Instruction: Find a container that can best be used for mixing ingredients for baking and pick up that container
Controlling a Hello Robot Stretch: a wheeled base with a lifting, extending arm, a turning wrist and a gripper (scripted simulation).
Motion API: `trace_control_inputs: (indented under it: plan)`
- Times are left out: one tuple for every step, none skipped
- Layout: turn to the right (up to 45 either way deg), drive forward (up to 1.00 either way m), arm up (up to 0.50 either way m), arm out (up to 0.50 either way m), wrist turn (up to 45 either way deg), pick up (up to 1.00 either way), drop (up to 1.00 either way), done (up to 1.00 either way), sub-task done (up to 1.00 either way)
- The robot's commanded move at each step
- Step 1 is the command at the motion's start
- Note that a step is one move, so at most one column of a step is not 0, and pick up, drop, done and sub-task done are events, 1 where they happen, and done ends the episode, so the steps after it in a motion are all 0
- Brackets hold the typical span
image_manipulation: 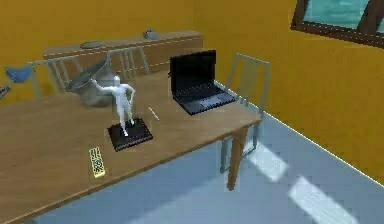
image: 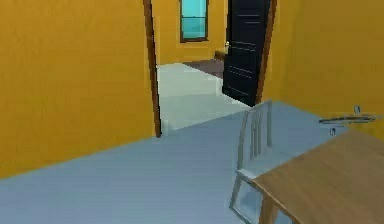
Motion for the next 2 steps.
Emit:
trace_control_inputs:
  plan:
    - [-18.0, 0.00, 0.00, 0.00, 0.0, 0.00, 0.00, 0.00, 0.00]
    - [0.0, 0.75, 0.00, 0.00, 0.0, 0.00, 0.00, 0.00, 0.00]
